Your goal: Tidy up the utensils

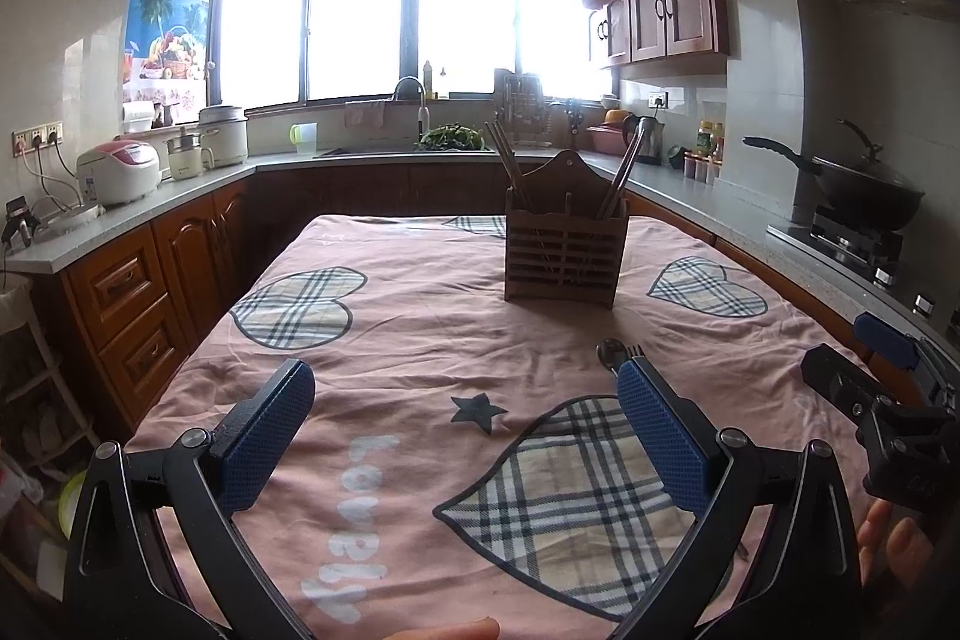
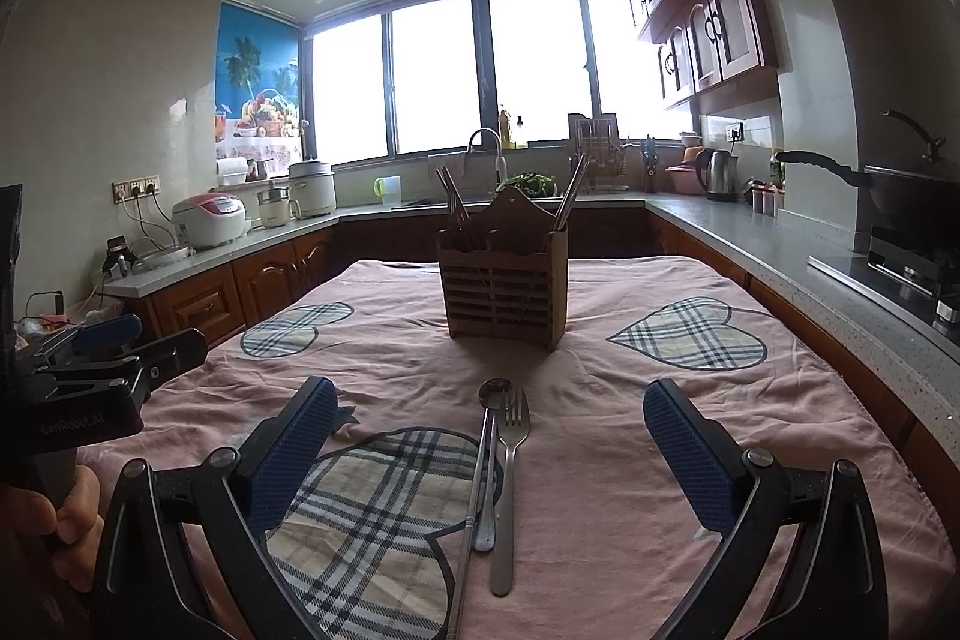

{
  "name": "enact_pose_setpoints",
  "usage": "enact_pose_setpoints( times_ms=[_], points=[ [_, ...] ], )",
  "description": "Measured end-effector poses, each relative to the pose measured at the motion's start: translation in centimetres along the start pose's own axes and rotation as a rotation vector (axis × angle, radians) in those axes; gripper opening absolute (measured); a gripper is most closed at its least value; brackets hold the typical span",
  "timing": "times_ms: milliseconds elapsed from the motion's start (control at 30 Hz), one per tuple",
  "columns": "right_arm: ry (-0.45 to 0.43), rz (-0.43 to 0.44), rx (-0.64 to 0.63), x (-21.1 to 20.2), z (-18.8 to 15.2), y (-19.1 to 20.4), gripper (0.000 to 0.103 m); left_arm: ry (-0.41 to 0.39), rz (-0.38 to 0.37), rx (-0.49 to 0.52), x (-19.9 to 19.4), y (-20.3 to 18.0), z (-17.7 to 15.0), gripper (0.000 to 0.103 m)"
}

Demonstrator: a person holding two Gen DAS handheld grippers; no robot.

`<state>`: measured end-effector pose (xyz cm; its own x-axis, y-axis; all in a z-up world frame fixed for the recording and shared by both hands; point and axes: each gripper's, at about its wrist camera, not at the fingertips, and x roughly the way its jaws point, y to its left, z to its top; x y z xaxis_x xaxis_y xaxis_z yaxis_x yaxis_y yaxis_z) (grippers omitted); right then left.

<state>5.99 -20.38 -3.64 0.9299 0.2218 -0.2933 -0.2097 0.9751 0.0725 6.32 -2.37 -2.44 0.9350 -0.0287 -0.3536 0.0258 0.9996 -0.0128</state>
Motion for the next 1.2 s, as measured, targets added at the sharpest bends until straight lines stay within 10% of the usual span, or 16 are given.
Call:
enact_pose_setpoints(
  times_ms=[1200],
  points=[
    [-0.007,0.009,-0.012,0.03,0.51,0.3,0.103,-0.009,0.004,0.009,-0.12,0.12,0.12,0.103]
  ],
)
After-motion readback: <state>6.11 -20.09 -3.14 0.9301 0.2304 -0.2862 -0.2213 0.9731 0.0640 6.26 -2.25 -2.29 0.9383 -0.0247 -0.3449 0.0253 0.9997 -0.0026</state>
